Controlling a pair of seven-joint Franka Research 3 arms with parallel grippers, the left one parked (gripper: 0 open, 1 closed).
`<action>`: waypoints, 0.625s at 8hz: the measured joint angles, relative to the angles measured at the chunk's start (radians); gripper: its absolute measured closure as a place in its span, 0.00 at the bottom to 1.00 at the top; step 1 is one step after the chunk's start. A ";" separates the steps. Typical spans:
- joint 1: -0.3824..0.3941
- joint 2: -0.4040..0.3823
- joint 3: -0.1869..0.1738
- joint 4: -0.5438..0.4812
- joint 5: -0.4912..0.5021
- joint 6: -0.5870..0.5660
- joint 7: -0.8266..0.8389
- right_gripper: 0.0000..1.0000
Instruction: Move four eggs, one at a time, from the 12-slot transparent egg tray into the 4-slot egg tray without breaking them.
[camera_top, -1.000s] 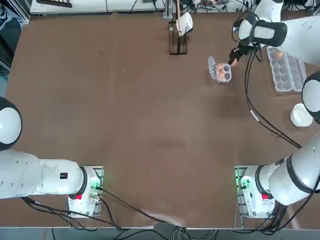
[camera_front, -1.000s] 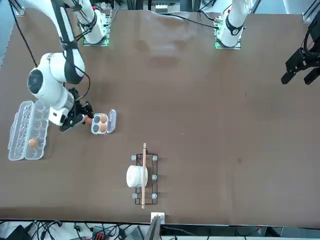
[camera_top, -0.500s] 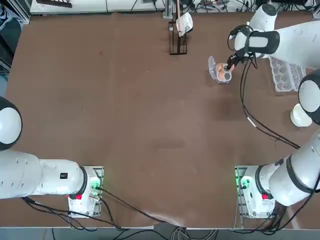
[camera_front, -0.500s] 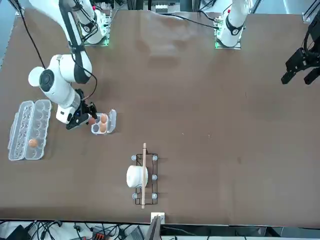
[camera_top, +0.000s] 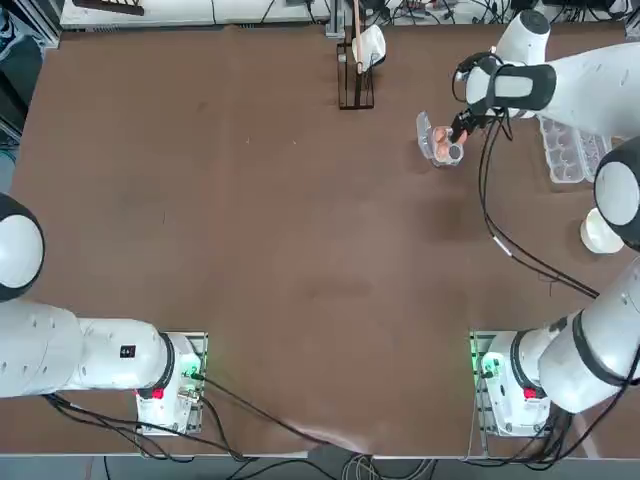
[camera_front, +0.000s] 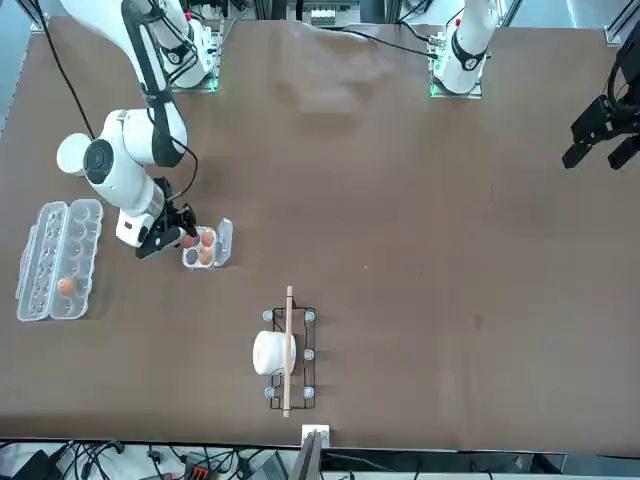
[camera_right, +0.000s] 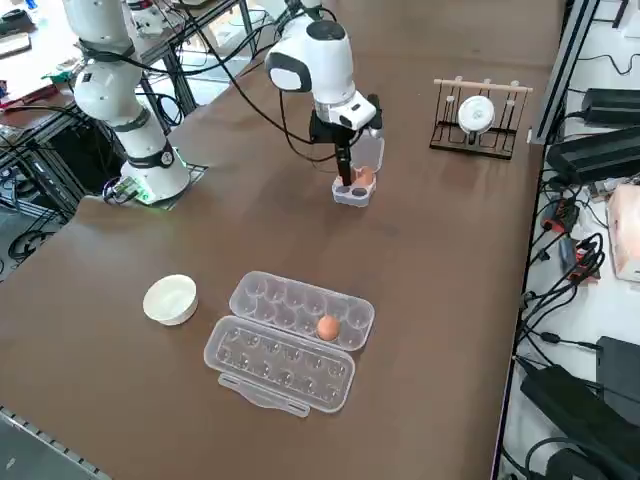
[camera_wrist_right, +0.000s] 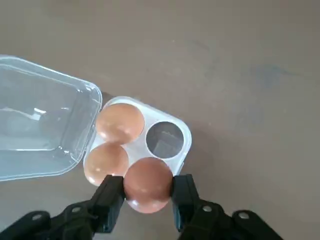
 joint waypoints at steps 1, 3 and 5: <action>0.001 0.003 0.000 -0.001 0.000 0.000 0.004 0.44; 0.010 0.007 0.000 -0.003 0.000 -0.002 0.017 0.44; 0.014 0.013 0.000 -0.003 0.000 -0.008 0.026 0.44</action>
